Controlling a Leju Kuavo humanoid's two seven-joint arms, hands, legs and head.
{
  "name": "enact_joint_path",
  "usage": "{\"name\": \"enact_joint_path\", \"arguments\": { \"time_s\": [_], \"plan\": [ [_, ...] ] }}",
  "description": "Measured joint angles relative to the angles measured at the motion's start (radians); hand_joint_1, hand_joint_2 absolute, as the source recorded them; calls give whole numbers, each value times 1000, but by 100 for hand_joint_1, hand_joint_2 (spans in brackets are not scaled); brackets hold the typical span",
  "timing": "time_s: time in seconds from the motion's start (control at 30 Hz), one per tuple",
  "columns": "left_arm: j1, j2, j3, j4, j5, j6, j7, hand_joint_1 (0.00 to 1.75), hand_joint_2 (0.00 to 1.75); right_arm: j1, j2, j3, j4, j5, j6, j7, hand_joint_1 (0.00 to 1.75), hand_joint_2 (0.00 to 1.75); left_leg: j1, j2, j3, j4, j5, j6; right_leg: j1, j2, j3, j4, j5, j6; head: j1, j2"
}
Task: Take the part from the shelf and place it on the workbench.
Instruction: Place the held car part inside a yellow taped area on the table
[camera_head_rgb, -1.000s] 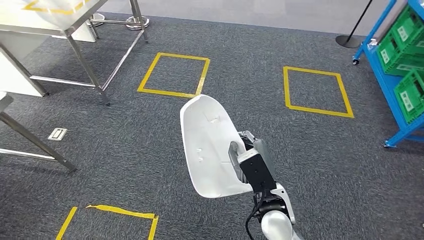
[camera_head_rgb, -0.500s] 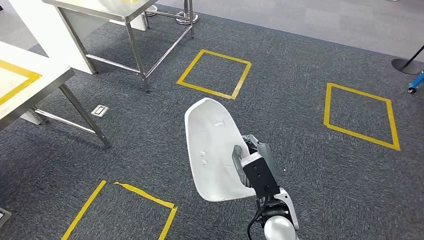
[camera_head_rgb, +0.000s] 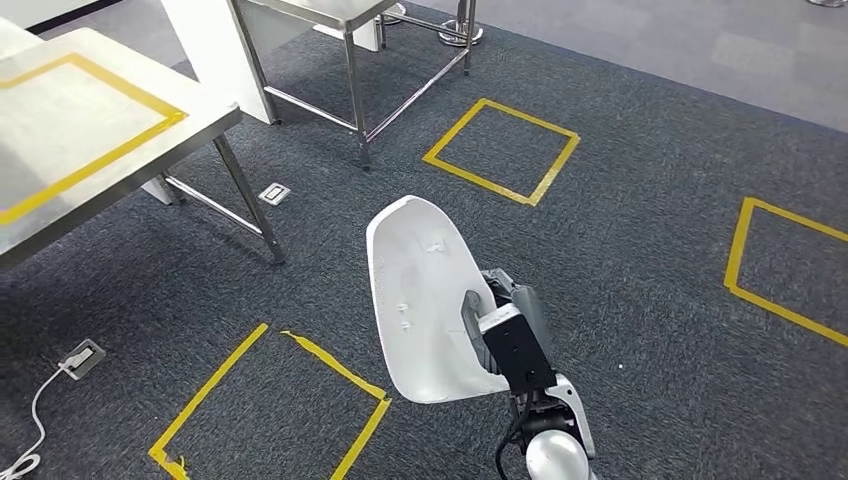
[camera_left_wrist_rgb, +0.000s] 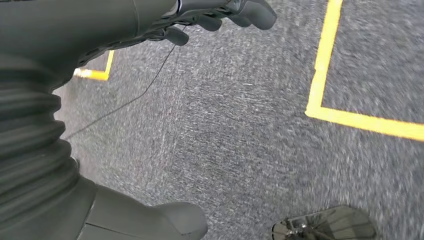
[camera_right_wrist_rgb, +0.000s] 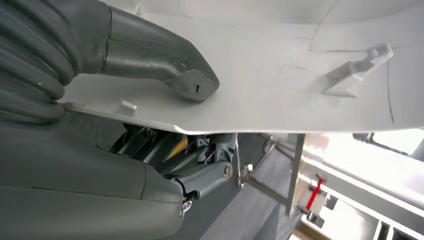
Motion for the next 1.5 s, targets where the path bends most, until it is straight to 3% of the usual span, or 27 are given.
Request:
{"name": "enact_joint_path", "arguments": {
  "time_s": [0.07, 0.1, 0.17, 0.23, 0.3, 0.33, 0.4, 0.47, 0.53, 0.6, 0.63, 0.67, 0.73, 0.8, 0.83, 0.9, 0.97, 1.0, 1.03, 1.1, 1.17, 1.23, 1.27, 1.33, 1.4, 1.47, 1.5],
  "plan": [
    [2, 1, 2, 0, 0, 2, 0, 0, 175, -4, 0, 2, 0, -1, 0, -1, 175, 175, -3, -19, -6, 4, 2, 25, 1, -17, 3, 2, -2, 10, 2, 0],
    [4, 2, 3, 0, 0, 3, 1, 0, 175, -8, 0, 2, 1, -2, 1, -1, 175, 175, -2, -31, -9, 4, 4, 33, -2, -10, 5, 5, -5, 16, 3, 0],
    [4, 2, 5, 0, 1, 5, 1, 0, 175, -15, 0, 3, 2, -5, 0, -2, 175, 175, 2, -52, -13, 2, 9, 44, -9, 43, -10, 45, -39, 27, 6, 0],
    [1, 2, 8, 0, 2, 6, 1, 0, 175, -15, -1, 3, 6, -7, 0, -3, 175, 175, 3, -75, -18, 2, 14, 51, -12, 104, -62, 162, -105, 33, 12, 0],
    [0, 2, 9, 0, 2, 7, 2, 0, 175, -13, -2, 3, 11, -8, 0, -3, 175, 175, 0, -103, -22, 2, 17, 55, -11, 119, -114, 269, -140, 31, 16, 0],
    [0, 2, 10, 0, 2, 7, 3, 0, 175, -12, -2, 3, 14, -8, 0, -3, 175, 175, -2, -118, -23, 2, 19, 55, -10, 121, -117, 273, -128, 26, 17, 0],
    [1, 2, 12, 0, 2, 7, 3, 0, 175, -13, -3, 3, 16, -9, 0, -3, 175, 175, -4, -149, -23, 2, 23, 52, -6, 142, -71, 173, -61, 10, 18, 0],
    [-1, 1, 14, 0, 2, 8, 3, 0, 175, -14, -3, 3, 17, -9, -1, -4, 175, 175, -2, -178, -26, 0, 28, 46, -4, 197, -12, 47, -12, -10, 17, 0],
    [-1, -1, 15, -1, 1, 9, 4, 0, 175, -15, -4, 3, 18, -9, -2, -3, 175, 175, 5, -202, -31, -5, 36, 33, 1, 221, 8, 2, -6, -20, 17, 0],
    [1, 0, 15, 0, -2, 9, 6, 0, 175, -18, -2, 3, 18, -9, -3, -3, 175, 175, 10, -221, -37, -11, 45, 18, 3, 194, 12, -12, 4, -21, 19, 0],
    [3, 1, 15, 1, -4, 8, 7, 0, 175, -19, 0, 3, 17, -9, -4, -3, 175, 175, 8, -207, -42, -7, 42, 14, 1, 179, 16, -24, 10, -22, 18, 0],
    [3, 3, 15, 1, -6, 8, 10, 0, 175, -19, 2, 3, 17, -8, -4, -4, 175, 175, 4, -178, -53, 14, 27, 12, -1, 162, 20, -36, 17, -24, 14, 0],
    [-2, 7, 15, 1, -8, 7, 16, 0, 175, -16, 4, 3, 18, -7, -5, -5, 175, 175, -3, -104, -97, 110, -31, 10, 0, 127, 22, -46, 25, -28, 5, 0],
    [-5, 12, 16, 1, -9, 7, 21, 0, 175, -11, 3, 3, 21, -8, -7, -6, 175, 175, -3, -76, -137, 211, -77, 4, 4, 91, 16, -41, 25, -30, 1, 0],
    [-4, 14, 16, 1, -8, 8, 24, 0, 175, -10, 2, 3, 23, -9, -7, -7, 175, 175, -3, -71, -137, 224, -77, 1, 4, 74, 13, -38, 24, -30, 0, 0],
    [-2, 19, 17, 1, -5, 9, 30, 0, 175, -11, 2, 3, 24, -9, -9, -8, 175, 175, -2, -52, -82, 144, -35, -4, 2, 45, 7, -28, 20, -26, -2, 0],
    [-4, 20, 18, 0, -3, 11, 33, 0, 175, -11, 2, 4, 24, -9, -10, -9, 175, 175, -5, -11, -16, 33, -2, 4, 5, 20, 1, -13, 13, -16, -4, 0],
    [-5, 20, 18, -1, -3, 12, 33, 0, 175, -11, 2, 4, 24, -9, -10, -10, 175, 175, -7, 1, 1, 2, 4, 12, 7, 10, -1, -7, 10, -10, -4, 0],
    [-6, 20, 18, -1, -2, 12, 33, 0, 175, -12, 2, 4, 24, -9, -10, -10, 175, 175, -9, 2, 2, -6, 3, 22, 9, 1, -1, -4, 8, -4, -4, 0],
    [-3, 19, 20, -1, -1, 14, 35, 0, 175, -14, 3, 5, 24, -9, -10, -11, 175, 175, -9, -21, -4, -8, 12, 37, 8, -16, 3, -5, 8, 7, -2, 0],
    [-1, 18, 24, 0, -1, 16, 36, 0, 175, -21, 4, 7, 24, -9, -9, -10, 175, 175, -4, -42, -8, -13, 21, 49, 1, 18, -4, 20, -16, 20, -1, 0],
    [-3, 18, 27, 0, -1, 16, 35, 0, 175, -29, 4, 8, 26, -7, -7, -7, 175, 175, 1, -64, -16, -15, 31, 57, -6, 87, -42, 116, -80, 32, 3, 0],
    [-5, 18, 27, 0, -3, 15, 35, 0, 175, -34, 3, 8, 29, -3, -6, -2, 175, 175, 1, -76, -22, -14, 35, 58, -8, 106, -70, 180, -114, 35, 4, 0],
    [-6, 18, 27, 0, -8, 11, 32, 0, 175, -54, 2, 11, 47, 18, -3, 15, 175, 175, 1, -105, -33, -14, 43, 57, -10, 119, -102, 258, -140, 36, 5, 0],
    [-5, 17, 27, 0, -16, 6, 25, 0, 175, -95, 2, 13, 76, 40, 1, 32, 175, 175, 1, -135, -41, -14, 53, 51, -10, 129, -66, 193, -93, 31, 6, 0],
    [-6, 15, 27, 0, -21, 4, 20, 0, 175, -138, 2, 13, 100, 52, 5, 38, 175, 175, 2, -162, -48, -14, 63, 41, -9, 171, 5, 55, -40, 20, 6, 0],
    [-7, 15, 27, 0, -21, 4, 19, 0, 175, -153, 2, 13, 108, 56, 6, 40, 175, 175, 3, -175, -51, -14, 68, 34, -6, 188, 27, 12, -27, 16, 6, 0]
  ]
}}
